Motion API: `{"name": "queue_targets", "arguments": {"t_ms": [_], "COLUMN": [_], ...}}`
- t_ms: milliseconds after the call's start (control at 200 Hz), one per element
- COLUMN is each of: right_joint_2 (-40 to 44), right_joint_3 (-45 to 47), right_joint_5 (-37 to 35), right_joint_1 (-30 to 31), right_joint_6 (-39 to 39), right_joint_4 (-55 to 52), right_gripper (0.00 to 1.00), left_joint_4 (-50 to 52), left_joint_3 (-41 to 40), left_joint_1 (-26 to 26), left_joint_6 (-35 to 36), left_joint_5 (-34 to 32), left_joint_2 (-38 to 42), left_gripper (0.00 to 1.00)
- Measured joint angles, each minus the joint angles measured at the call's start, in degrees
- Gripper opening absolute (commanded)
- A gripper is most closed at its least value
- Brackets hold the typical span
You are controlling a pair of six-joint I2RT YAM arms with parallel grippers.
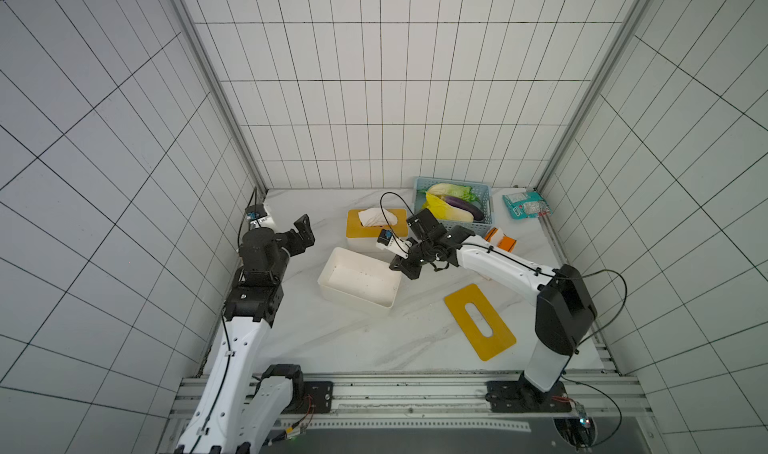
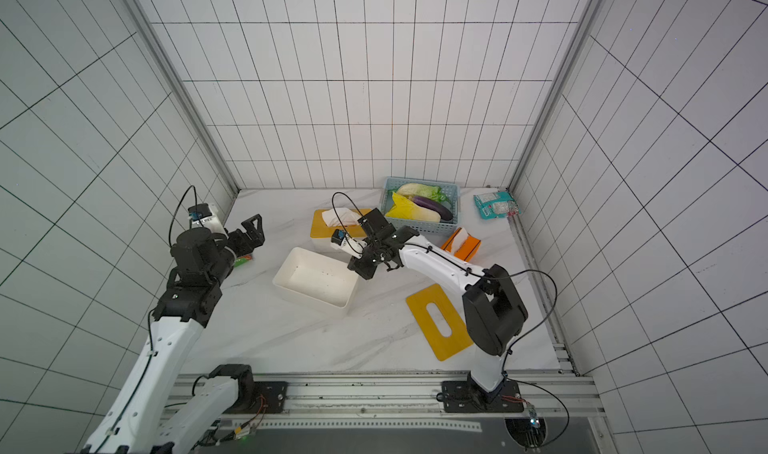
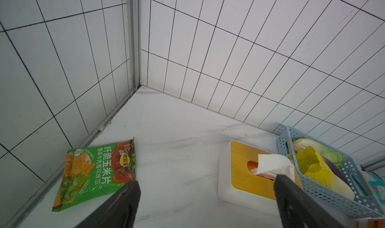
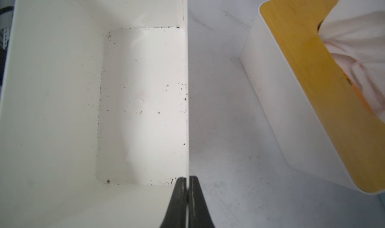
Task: Put the tissue paper into the tissue box
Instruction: Place the tissue box at the center of the board.
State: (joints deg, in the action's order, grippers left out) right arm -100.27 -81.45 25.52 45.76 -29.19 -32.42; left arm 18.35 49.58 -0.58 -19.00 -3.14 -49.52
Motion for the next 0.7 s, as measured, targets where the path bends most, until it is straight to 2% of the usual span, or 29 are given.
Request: {"name": "queue_targets", "arguments": {"t_ms": [130,295,475,700], "right_joint_2": [0.0,-5.99,-12.63,-15.3], "right_joint_3": [-0.07,-6.47,-14.67,-17.59], "right_joint_5": [0.11,2.05,4.09,4.42], "right_joint_1": [-3.1,-6.88,-10.73,-12.22], "right_joint_6": [-11.61,-20.39,-25.4,-28.98], "right_joint_4": [-4.85,-13.33,-17.84,-20.24], "right_gripper": [0.0,0.0,0.0,0.01], "left_joint_4": [-0.9,-1.03,-1.05,-1.25], "left_joint_3": [0.0,0.0,0.0,0.0], "left_joint_1": [0.0,0.0,0.0,0.0], "left_joint_6": [0.0,0.0,0.0,0.0], "left_joint_5": [1.95,5.01,6.91,7.98], "left_joint_2": [0.0,-0.17,-0.37,-0.81], "left_gripper": [0.98,0.98,0.98,0.98]}}
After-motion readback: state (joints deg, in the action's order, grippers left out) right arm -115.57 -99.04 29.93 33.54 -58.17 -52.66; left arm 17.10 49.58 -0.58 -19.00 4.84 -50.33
